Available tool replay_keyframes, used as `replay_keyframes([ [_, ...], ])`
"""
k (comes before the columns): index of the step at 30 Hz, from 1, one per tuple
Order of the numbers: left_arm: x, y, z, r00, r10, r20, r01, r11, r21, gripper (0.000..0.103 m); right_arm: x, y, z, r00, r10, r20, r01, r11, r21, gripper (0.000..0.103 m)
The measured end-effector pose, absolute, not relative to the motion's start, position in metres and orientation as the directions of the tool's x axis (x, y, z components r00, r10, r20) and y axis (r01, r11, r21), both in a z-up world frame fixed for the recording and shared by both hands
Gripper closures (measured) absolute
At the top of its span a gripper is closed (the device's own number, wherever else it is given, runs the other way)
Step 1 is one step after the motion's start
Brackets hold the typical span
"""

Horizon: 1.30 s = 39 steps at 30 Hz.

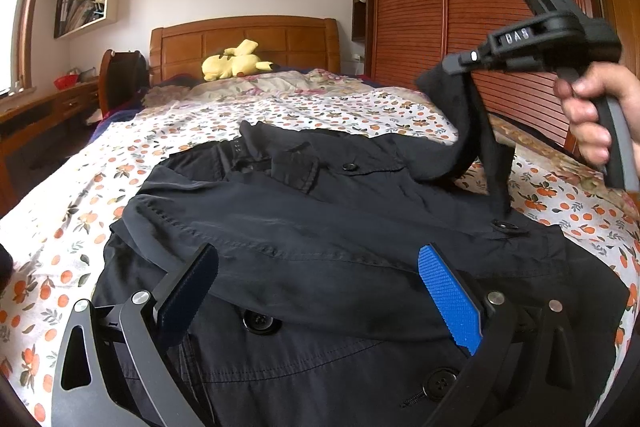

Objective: Fold large clothes
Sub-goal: 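Lift the held sleeve with the right tool and carry it across the coat front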

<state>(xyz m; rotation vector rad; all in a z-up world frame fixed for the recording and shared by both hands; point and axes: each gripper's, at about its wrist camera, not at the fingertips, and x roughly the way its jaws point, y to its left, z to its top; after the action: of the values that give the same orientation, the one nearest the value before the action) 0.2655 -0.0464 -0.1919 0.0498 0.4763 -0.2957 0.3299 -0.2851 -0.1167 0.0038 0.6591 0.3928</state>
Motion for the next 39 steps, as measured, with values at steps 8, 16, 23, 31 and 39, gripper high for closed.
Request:
replay_keyframes([
  [8,0.266,-0.046,-0.192,0.847,-0.269,-0.458,0.292,0.956,-0.021,0.002,0.312,-0.259,-0.149,0.644,0.369,-0.670,-0.395,0.911,0.122,0.101],
  [16,0.264,-0.045,-0.191,0.845,-0.282,-0.454,0.301,0.953,-0.033,0.002,0.287,-0.259,-0.141,0.645,0.318,-0.695,-0.391,0.919,0.058,0.081],
  [23,0.253,-0.038,-0.185,0.840,-0.304,-0.449,0.327,0.945,-0.028,0.002,0.281,-0.274,-0.131,0.694,0.234,-0.681,-0.327,0.945,-0.010,0.063],
  [31,0.232,-0.020,-0.179,0.839,-0.300,-0.453,0.332,0.943,-0.010,0.002,0.320,-0.298,-0.179,0.651,0.123,-0.749,-0.187,0.982,-0.002,0.044],
  [39,0.221,0.011,-0.177,0.839,-0.280,-0.467,0.306,0.952,-0.023,0.002,0.341,-0.310,-0.224,0.564,0.141,-0.814,-0.113,0.989,0.093,0.037],
])
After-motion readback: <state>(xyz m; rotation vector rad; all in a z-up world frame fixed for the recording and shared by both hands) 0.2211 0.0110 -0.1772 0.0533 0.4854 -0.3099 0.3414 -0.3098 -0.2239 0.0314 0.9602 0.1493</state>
